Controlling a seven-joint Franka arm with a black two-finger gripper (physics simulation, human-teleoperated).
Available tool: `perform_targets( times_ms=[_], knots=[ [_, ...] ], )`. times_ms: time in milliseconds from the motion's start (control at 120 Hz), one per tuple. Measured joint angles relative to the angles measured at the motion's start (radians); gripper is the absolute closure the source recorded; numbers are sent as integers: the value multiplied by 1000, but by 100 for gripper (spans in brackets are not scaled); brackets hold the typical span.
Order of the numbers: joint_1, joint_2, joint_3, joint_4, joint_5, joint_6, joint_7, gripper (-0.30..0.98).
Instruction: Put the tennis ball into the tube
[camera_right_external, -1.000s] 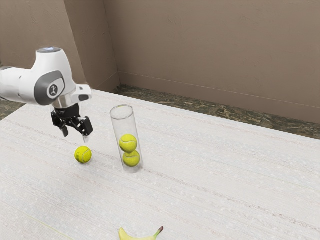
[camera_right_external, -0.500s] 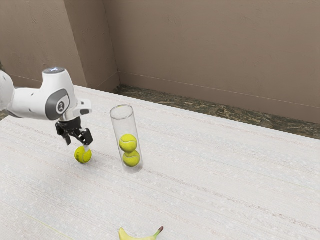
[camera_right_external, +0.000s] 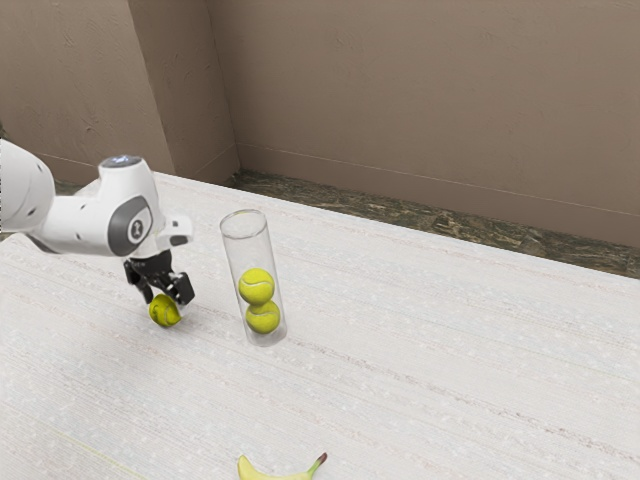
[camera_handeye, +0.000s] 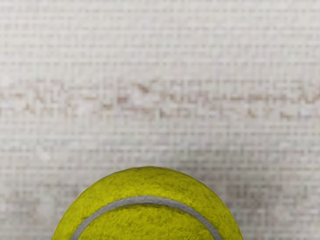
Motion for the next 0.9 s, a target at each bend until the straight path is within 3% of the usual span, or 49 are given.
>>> perform_targets(
  times_ms=[133,358,667,767,900],
  knots=[
    [5,25,0,11,-4,5,10,1],
    [9,29,-1,14,-7,8,24,19],
    [13,14,-11,11,-3,8,29,28],
    [14,-42,-25,-4,-1,-2,27,30],
    [12,-212,-59,-13,2,-78,22,33]
  ],
)
